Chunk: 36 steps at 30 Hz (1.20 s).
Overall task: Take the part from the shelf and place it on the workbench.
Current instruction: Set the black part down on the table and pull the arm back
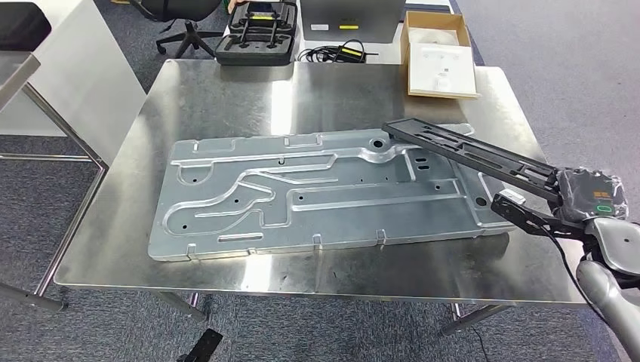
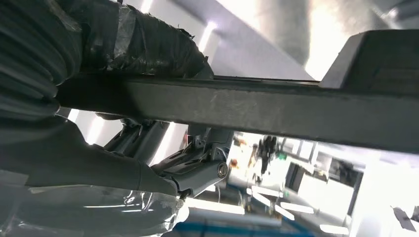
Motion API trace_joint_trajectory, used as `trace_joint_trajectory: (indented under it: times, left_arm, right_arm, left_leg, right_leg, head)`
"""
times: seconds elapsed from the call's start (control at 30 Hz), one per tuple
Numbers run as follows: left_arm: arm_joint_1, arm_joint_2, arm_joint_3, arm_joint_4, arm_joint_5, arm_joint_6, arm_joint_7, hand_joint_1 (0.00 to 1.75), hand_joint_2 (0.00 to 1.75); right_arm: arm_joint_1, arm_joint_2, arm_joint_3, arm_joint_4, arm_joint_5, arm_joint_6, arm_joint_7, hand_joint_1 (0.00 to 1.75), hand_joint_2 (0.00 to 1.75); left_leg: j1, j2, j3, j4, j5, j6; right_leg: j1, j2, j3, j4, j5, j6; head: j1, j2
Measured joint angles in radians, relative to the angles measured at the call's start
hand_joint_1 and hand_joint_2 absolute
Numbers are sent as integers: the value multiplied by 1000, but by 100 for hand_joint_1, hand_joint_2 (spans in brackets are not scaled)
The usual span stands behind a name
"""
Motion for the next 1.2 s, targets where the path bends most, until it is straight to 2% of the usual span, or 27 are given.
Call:
trace_joint_trajectory:
  times: [0.23, 0.37, 0.5, 0.57, 0.7, 0.9, 1.07, 1.2]
  left_arm:
    - [-8, -13, 0, 0, -6, 13, -6, 0, 175]
    - [-10, -20, 0, 0, 1, 16, -16, 0, 175]
    - [-11, -23, 0, 0, 2, 31, -36, 0, 175]
    - [-11, -25, 0, 0, 2, 40, -46, 0, 175]
    - [-12, -28, 0, 0, -3, 70, -61, 0, 0]
    - [-12, -30, 0, 0, 14, 82, -42, 0, 0]
    - [-8, -32, 2, 0, 39, 75, -42, 0, 0]
    - [-7, -32, 2, 0, 38, 75, -42, 0, 0]
  right_arm:
    - [-70, 16, 79, 48, 152, -5, -15, 175, 175]
    - [-92, 28, 110, 74, 155, -32, -11, 175, 175]
    - [-92, 32, 123, 90, 121, -65, -8, 0, 0]
    - [-89, 32, 124, 95, 115, -79, -10, 0, 0]
    - [-75, 32, 124, 98, 110, -95, -10, 0, 0]
    - [-38, 31, 104, 93, 94, -117, 13, 0, 0]
    - [28, 30, 48, 37, 43, -183, 43, 0, 0]
    - [62, 30, 15, -7, 35, -196, 47, 0, 0]
  left_leg:
    - [0, 0, 2, -2, 1, -1]
    - [0, 0, 2, -2, 1, -1]
    - [1, 0, 3, -2, 1, -1]
    - [1, 0, 3, -2, 1, -1]
    - [1, 0, 3, -2, 1, -1]
    - [1, 0, 4, -2, 1, -1]
    - [1, 0, 4, -2, 1, -1]
    - [1, 0, 5, -2, 1, -1]
  right_leg:
    - [0, 0, 1, 0, 0, 0]
    - [0, 0, 1, 0, 0, 0]
    - [0, 0, 1, 0, 0, 0]
    - [0, 0, 1, 0, 0, 0]
    - [0, 0, 1, 0, 0, 0]
    - [0, 0, 2, 0, 0, 0]
    - [0, 0, 3, 0, 0, 0]
    - [0, 0, 3, 0, 0, 0]
  head:
    - [0, 0]
    - [0, 0]
    - [0, 0]
    - [0, 0]
    - [0, 0]
    - [0, 0]
    - [0, 0]
    - [0, 0]
